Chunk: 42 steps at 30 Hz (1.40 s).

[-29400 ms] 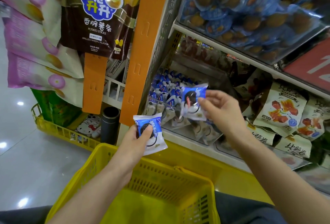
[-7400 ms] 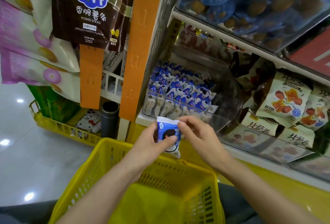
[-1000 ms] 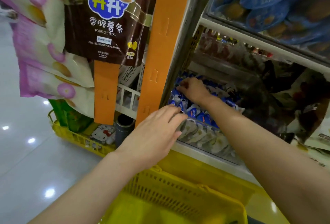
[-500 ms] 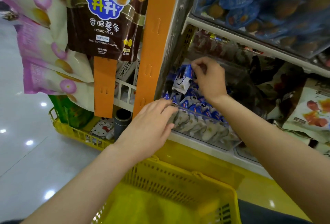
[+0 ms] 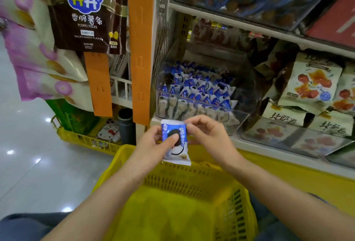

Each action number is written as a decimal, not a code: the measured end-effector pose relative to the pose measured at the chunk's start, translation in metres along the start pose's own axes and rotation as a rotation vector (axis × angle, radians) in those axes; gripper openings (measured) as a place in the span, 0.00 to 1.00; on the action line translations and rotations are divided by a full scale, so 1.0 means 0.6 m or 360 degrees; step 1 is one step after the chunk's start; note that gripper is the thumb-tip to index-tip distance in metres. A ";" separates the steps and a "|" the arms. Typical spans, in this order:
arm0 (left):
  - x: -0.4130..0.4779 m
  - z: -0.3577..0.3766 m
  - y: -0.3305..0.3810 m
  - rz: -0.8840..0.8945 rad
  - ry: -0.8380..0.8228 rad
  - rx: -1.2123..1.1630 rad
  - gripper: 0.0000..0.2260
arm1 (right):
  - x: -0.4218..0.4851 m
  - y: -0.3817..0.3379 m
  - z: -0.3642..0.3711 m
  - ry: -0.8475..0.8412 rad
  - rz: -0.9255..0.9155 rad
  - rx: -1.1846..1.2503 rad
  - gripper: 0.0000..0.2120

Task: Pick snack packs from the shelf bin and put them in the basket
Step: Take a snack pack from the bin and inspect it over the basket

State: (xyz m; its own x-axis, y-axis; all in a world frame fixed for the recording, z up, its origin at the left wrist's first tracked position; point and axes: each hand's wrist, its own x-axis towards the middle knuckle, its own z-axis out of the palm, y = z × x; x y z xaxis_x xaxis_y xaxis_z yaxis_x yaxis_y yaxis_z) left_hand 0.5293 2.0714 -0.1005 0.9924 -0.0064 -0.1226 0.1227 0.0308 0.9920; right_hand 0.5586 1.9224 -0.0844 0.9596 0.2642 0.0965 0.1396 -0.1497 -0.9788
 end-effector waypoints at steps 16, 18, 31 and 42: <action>0.017 0.020 -0.031 0.0112 0.0175 0.0225 0.11 | 0.000 0.037 0.001 -0.0148 0.0101 -0.0310 0.05; 0.022 0.021 -0.034 0.0064 0.0147 0.0235 0.11 | -0.001 0.042 -0.003 -0.0137 -0.0081 -0.0702 0.01; 0.019 0.032 -0.032 -0.0310 0.0028 -0.0150 0.15 | 0.012 0.043 -0.025 0.0296 0.0289 -0.0193 0.07; 0.020 0.018 -0.029 0.0201 0.0299 -0.0032 0.06 | -0.001 0.034 -0.036 -0.0144 0.0678 -0.0038 0.14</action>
State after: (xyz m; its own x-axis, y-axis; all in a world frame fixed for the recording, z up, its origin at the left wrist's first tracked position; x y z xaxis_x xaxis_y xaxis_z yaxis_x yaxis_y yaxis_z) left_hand 0.5392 2.0599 -0.1189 0.9827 0.1853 -0.0032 -0.0042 0.0396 0.9992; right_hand 0.5661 1.8989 -0.1006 0.9075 0.2566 -0.3326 -0.2578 -0.2850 -0.9232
